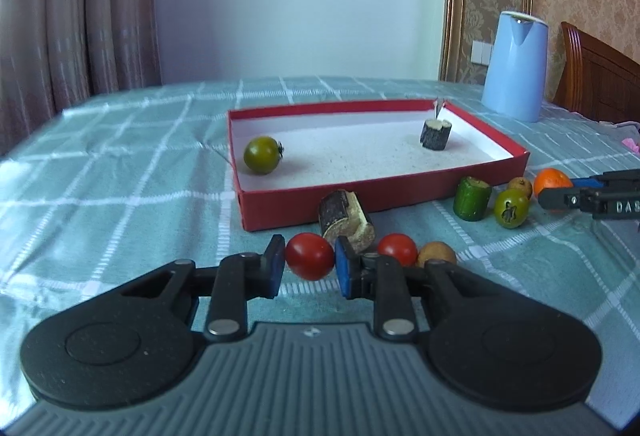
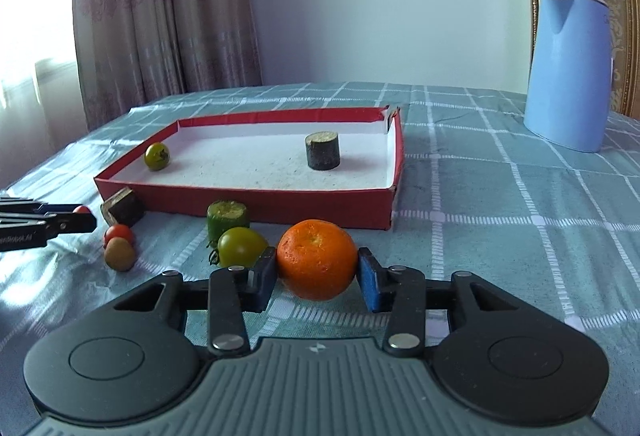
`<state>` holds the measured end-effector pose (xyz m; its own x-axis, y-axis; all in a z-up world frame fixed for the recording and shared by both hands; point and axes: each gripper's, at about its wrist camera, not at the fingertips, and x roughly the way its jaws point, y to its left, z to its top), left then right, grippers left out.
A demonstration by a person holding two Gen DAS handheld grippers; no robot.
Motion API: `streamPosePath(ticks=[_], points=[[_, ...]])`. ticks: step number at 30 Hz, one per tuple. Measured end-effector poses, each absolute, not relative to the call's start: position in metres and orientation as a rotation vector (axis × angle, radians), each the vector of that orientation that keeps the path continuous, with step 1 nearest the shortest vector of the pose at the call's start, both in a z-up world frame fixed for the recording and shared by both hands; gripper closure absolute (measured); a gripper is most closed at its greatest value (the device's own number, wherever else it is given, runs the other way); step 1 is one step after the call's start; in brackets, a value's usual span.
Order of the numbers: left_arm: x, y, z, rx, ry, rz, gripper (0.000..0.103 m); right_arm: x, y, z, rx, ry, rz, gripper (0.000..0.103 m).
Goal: Organize fruits
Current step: 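Carry the orange and red tomato into the red box and open both tools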
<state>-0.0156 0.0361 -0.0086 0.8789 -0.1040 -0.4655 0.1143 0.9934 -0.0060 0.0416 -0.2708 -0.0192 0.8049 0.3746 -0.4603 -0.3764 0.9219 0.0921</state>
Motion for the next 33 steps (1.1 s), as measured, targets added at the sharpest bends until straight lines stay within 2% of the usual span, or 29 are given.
streamPosePath(ticks=[7,14,24,33], points=[[-0.013,0.038,0.009,-0.009,0.473,-0.101,0.079,0.035,-0.272,-0.007,-0.013,0.407,0.357,0.061],[0.027,0.033,0.031,-0.034,0.456,-0.034,0.079,0.067,-0.259,0.021,-0.031,0.377,0.313,0.061],[0.091,0.019,0.011,-0.010,0.570,0.019,0.079,0.144,-0.234,0.006,-0.066,0.515,0.241,0.061],[0.120,0.019,0.000,0.009,0.638,0.091,0.079,0.166,-0.225,-0.008,-0.088,0.582,0.228,0.061]])
